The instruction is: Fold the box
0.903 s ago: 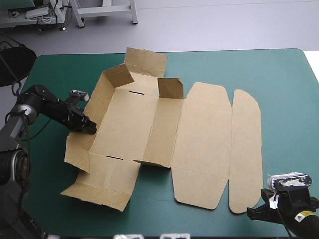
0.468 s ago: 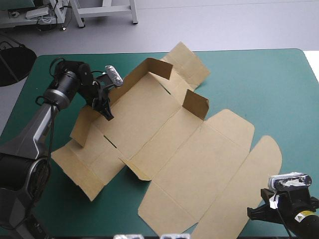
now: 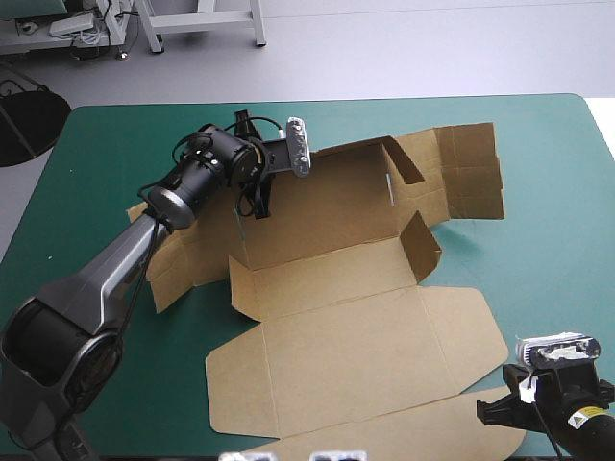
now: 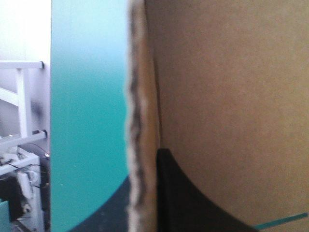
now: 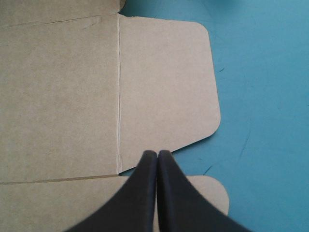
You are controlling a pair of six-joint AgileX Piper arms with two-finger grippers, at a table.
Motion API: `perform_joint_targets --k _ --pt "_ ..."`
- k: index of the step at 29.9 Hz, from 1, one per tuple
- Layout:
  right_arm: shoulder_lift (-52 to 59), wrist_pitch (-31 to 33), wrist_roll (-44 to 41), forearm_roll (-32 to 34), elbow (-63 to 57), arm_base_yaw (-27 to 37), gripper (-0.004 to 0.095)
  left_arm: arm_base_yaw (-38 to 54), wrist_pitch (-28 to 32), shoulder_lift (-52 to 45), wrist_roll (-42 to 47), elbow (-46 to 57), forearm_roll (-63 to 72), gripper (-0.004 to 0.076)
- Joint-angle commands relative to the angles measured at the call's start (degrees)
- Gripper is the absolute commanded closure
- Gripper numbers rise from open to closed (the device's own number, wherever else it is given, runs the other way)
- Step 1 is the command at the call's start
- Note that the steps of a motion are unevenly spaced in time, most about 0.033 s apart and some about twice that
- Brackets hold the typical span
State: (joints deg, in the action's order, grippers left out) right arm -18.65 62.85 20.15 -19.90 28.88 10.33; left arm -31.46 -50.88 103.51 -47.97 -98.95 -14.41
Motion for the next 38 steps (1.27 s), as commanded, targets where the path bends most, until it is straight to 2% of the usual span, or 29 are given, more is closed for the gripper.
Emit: perform_joint_targets --k 1,5,10,15,18,21,26,30,38 --pt "-0.50 -2.52 0.61 -0.95 1.47 0.01 0.0921 -3.40 4.66 -2.72 0.47 -2.04 -6.07 0.0733" --pt "-0.50 -2.74 0.61 -0.95 1.47 0.01 0.0921 -6.76 4.55 -2.82 2.72 -2.04 -9.66 0.0733" --pt "-0.50 -2.87 0.61 -0.95 1.47 0.01 0.0921 -11.65 3.23 -3.73 11.91 -2.04 -19.56 0.0733" --pt "-0.50 -2.87 0.61 -0.95 1.47 0.01 0.0921 -17.15 2.75 -5.83 25.57 -2.04 -28.48 0.0733" --pt "-0.50 -2.87 0.61 -1.09 1.47 0.01 0.0921 -20.13 3.46 -7.65 27.06 -0.41 -28.92 0.0733" --pt "-0.50 -2.87 0.61 -1.18 1.47 0.01 0.0921 -22.44 4.47 -9.55 29.80 3.52 -33.43 0.0733" --pt "-0.50 -2.87 0.61 -1.66 1.47 0.01 0.0921 -24.71 4.07 -12.67 43.51 14.06 -45.12 0.0733" --pt "-0.50 -2.76 0.19 -3.63 1.47 0.01 0.0921 -27.20 2.77 -15.69 48.38 21.87 -49.62 0.0733" --pt "-2.13 -2.68 -1.17 -4.77 6.30 0.01 0.0921 -30.85 2.02 -18.87 64.95 32.48 -62.32 0.0733"
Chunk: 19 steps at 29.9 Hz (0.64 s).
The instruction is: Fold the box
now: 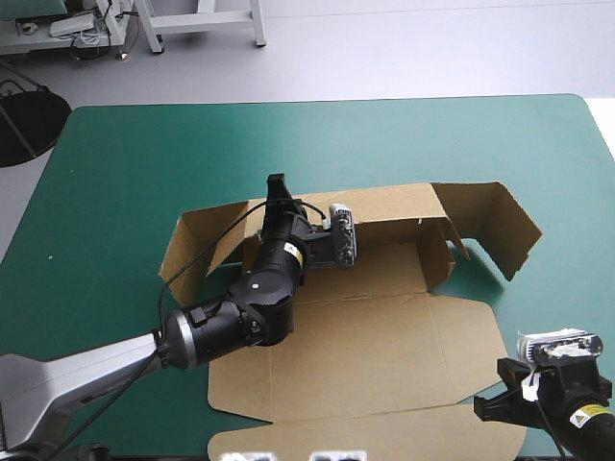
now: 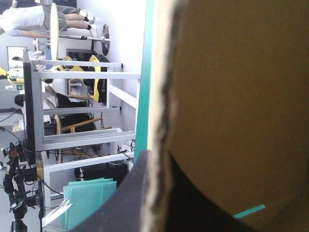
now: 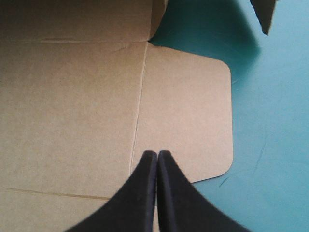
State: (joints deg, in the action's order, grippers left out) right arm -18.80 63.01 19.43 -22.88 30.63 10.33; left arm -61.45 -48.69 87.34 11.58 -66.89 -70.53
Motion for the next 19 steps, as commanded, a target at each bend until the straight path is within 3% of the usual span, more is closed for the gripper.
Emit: perform_joint_targets --k 1,9,19 --pt "-2.73 -2.84 -0.81 -1.79 5.83 0.01 0.0921 -0.86 -0.17 -2.70 5.80 0.93 -6.35 0.0733" --pt "-15.73 -2.52 -1.21 -2.03 23.30 0.01 0.0921 -0.86 1.41 -2.35 7.53 2.97 -9.38 0.0733" --pt "-38.03 -0.38 1.33 -7.17 44.73 0.01 0.0921 -0.76 2.35 -2.24 7.53 2.97 -10.87 0.0733"
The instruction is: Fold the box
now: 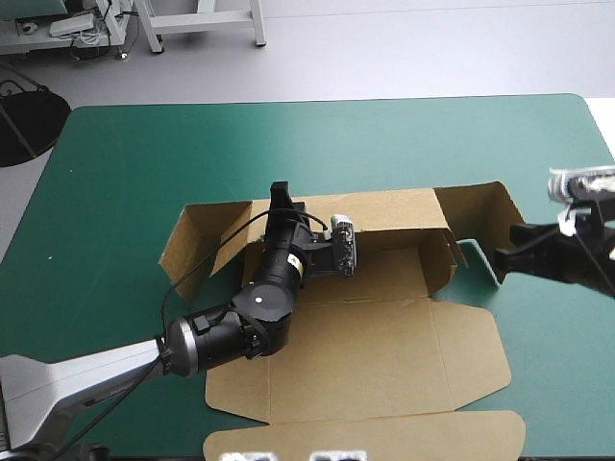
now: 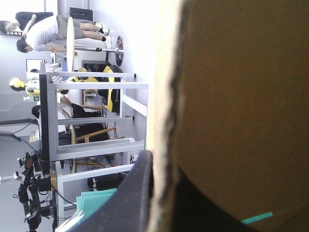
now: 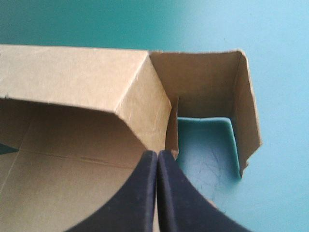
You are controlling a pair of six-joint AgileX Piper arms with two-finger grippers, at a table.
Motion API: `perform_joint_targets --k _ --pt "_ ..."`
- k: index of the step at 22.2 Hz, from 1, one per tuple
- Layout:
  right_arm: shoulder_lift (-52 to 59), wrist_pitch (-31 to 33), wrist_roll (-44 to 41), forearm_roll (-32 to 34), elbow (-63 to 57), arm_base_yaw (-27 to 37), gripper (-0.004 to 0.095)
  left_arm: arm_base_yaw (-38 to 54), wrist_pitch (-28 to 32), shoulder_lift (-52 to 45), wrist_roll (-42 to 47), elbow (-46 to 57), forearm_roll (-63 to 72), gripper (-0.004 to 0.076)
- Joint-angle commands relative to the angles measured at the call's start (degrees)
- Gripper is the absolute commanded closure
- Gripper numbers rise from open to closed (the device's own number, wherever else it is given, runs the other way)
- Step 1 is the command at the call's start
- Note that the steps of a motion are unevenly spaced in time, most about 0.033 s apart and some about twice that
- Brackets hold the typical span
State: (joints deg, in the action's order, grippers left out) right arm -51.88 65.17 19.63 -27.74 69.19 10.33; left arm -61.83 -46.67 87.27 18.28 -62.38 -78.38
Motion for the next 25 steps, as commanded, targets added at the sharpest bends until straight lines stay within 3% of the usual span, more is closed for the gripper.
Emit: perform_joint_targets --k 1,12,17,20,25 --pt "-7.32 -2.28 1.13 -2.31 8.22 0.01 0.0921 -0.38 0.60 -2.17 0.83 -1.54 -3.02 0.0733" --pt "-33.13 0.82 1.13 -2.27 28.61 0.01 0.0921 -0.38 2.37 -2.17 0.83 -1.54 -2.59 0.0733" --pt "-42.50 2.60 1.13 -1.51 31.59 -1.43 0.0921 -0.38 0.33 -2.17 2.65 -1.54 -2.59 0.0733" --pt "-44.97 4.48 0.27 1.62 31.59 -2.75 0.0921 -0.38 -0.15 -2.17 5.37 -1.54 -3.01 0.0733" --pt "-43.77 6.38 -1.36 -0.21 30.95 -2.75 0.0921 -0.38 -2.49 -2.17 6.92 -1.54 -3.01 0.0733"
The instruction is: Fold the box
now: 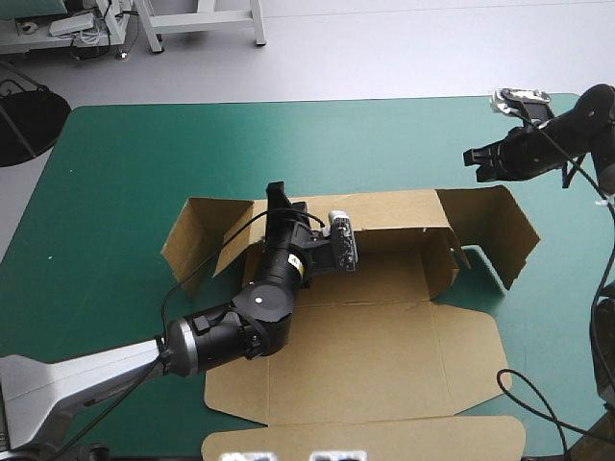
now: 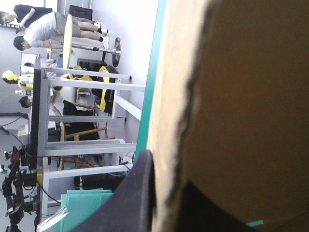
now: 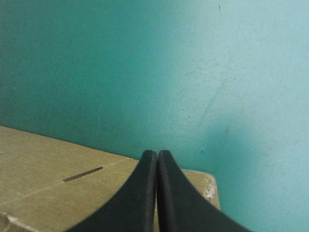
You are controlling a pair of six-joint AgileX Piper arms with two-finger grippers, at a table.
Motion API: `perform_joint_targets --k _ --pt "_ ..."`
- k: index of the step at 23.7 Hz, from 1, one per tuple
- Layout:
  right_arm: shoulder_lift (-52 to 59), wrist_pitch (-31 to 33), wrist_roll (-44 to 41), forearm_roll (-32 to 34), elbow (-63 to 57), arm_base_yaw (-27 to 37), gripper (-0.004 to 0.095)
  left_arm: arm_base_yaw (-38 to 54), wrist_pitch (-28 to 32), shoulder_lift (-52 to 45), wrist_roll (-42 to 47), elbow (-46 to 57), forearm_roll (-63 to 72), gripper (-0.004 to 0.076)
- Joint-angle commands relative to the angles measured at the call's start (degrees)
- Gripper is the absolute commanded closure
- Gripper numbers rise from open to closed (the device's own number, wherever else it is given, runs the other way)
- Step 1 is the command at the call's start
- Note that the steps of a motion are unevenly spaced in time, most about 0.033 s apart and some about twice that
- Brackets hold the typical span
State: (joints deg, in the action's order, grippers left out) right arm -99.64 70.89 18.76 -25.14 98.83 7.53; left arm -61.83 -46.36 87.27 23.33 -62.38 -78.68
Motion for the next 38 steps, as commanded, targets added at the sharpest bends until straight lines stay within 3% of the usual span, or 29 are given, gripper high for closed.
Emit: perform_joint_targets --k 1,11,17,20,24,27,33,38 --pt "4.54 0.66 -0.48 -2.96 0.73 -0.04 0.0921 -0.38 -3.38 -2.17 2.57 -1.54 -2.71 0.0733" --pt "10.47 0.66 1.61 -3.60 -7.78 -0.14 0.0921 -0.38 -4.98 -2.17 6.29 -1.54 -6.15 0.0733" --pt "12.94 0.66 4.89 -5.18 -12.67 -0.14 0.0921 -0.38 -2.73 -2.17 6.26 -1.54 -6.28 0.0733" --pt "15.29 -4.20 9.74 -9.95 -19.04 -0.02 0.0921 -0.38 -0.09 -1.08 2.43 -1.54 -4.40 0.0733" --pt "19.12 -12.69 15.94 -14.39 -31.12 -0.02 0.0921 -0.38 -3.56 3.29 0.83 -1.54 -4.40 0.0733" --pt "23.20 -20.57 23.56 -21.69 -40.29 -0.02 0.0921 -0.38 -3.57 5.06 0.83 -1.54 -4.40 0.0733" --pt "27.00 -23.31 40.72 -28.10 -47.85 -0.02 0.0916 -0.38 -2.84 5.06 1.26 -1.54 -4.93 0.0733" --pt "29.12 -24.11 39.88 -23.42 -47.85 -0.02 0.0645 -0.38 -3.90 5.06 1.97 -1.54 -5.07 0.0733"
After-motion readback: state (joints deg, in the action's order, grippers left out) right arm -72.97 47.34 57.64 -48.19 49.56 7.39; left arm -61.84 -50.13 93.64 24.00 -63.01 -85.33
